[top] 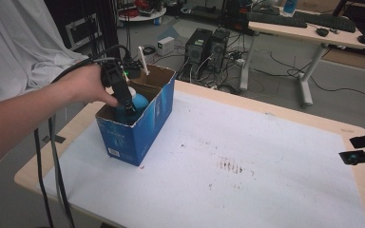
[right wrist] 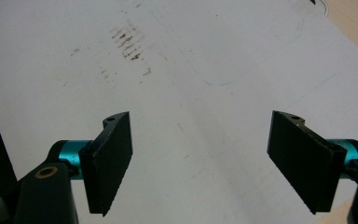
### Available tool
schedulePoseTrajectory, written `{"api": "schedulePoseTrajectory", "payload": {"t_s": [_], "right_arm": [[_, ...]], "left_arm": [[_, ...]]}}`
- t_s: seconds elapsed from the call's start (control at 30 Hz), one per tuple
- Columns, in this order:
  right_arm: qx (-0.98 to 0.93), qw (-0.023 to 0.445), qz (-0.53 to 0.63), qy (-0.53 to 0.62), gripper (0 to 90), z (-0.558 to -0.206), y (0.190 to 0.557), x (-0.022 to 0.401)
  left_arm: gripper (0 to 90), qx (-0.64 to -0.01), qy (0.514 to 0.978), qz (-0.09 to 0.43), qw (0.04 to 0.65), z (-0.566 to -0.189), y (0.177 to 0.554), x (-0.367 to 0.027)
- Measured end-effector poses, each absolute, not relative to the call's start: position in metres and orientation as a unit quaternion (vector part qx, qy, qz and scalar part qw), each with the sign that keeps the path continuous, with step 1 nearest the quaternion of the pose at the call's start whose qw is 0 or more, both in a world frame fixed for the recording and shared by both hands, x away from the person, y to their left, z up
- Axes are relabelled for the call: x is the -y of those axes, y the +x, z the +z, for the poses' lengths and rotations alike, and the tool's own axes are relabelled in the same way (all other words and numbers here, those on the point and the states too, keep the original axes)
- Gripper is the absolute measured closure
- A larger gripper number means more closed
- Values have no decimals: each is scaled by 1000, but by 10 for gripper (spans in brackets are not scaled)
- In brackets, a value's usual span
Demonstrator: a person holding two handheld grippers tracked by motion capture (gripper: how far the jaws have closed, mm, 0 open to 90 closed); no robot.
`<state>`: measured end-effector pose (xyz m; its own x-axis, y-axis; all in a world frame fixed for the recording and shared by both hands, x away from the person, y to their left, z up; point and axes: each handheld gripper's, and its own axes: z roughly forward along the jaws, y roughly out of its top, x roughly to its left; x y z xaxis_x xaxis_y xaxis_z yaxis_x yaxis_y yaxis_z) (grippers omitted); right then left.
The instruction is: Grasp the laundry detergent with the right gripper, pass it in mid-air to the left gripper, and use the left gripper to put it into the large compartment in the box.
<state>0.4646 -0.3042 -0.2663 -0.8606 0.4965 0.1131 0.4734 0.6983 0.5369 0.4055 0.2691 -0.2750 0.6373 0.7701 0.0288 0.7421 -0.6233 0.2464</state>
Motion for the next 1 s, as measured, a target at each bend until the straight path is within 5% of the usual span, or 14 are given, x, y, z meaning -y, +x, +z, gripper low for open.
{"api": "schedulePoseTrajectory", "payload": {"t_s": [0.43,1.0], "right_arm": [[-921,20,287,263,215,-266,464,304],[-920,22,290,262,215,-266,461,307]], "left_arm": [[372,-417,901,66,104,-275,405,-268],[225,-392,910,97,94,-245,406,-262]]}}
